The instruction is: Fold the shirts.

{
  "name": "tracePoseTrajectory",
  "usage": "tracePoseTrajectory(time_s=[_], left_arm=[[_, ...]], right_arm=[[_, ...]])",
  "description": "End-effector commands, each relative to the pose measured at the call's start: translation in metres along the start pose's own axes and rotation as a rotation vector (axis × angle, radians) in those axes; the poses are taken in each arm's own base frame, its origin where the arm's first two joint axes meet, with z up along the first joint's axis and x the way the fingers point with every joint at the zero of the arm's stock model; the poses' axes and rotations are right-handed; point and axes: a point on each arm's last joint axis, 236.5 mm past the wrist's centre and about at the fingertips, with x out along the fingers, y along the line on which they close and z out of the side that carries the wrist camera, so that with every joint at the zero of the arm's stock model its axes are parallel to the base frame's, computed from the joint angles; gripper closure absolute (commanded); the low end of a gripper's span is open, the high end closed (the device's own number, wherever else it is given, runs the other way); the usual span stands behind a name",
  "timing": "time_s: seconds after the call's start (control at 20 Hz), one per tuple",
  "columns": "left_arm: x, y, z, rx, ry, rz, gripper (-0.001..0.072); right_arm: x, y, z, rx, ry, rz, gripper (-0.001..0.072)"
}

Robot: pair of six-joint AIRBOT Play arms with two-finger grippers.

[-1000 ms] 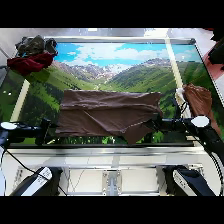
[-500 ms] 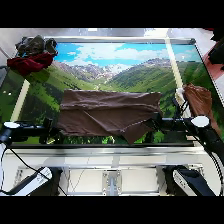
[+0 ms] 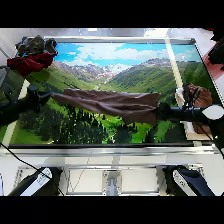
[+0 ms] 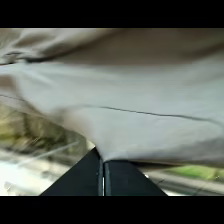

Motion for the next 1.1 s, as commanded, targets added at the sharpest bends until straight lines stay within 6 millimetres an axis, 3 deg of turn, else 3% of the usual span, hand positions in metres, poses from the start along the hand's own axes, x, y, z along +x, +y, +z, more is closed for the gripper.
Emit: tracePoseTrajectory(time_s=[0.0, 0.1, 0.2, 0.3, 0.4, 0.55, 0.85, 1.0, 1.05], left_arm=[[0.017, -0.041, 0.015, 0.301, -0.061, 0.086, 0.0706], [0.047, -0.042, 0.007, 0.452, -0.040, 0.213, 0.0706], [0.073, -0.023, 0.010, 0.518, -0.016, 0.358, 0.0706], [0.096, -0.006, 0.018, 0.522, 0.005, 0.433, 0.0706], [0.117, 0.003, 0.028, 0.509, 0.009, 0.449, 0.0706], [0.141, 0.035, 0.042, 0.451, 0.020, 0.522, 0.0706], [0.174, 0.089, 0.041, 0.403, 0.077, 0.584, 0.0705], [0.180, 0.088, 0.045, 0.422, 0.060, 0.567, 0.0698], [0.182, 0.079, 0.049, 0.429, 0.045, 0.541, 0.0589]], right_arm=[[0.002, -0.008, 0.021, -0.048, 0.014, -0.065, 0.0685], [0.020, -0.020, 0.043, -0.075, -0.001, -0.094, 0.0685], [0.030, -0.038, 0.082, -0.089, -0.086, -0.154, 0.0685], [0.037, -0.044, 0.114, -0.124, -0.132, -0.184, 0.0685], [0.052, -0.052, 0.132, -0.115, -0.124, -0.197, 0.0685], [0.083, -0.078, 0.142, -0.082, -0.078, -0.228, 0.0685], [0.137, -0.130, 0.145, 0.007, -0.059, -0.270, 0.0685], [0.153, -0.138, 0.142, -0.016, -0.045, -0.280, 0.0681], [0.152, -0.137, 0.144, -0.031, -0.052, -0.282, 0.0677]])
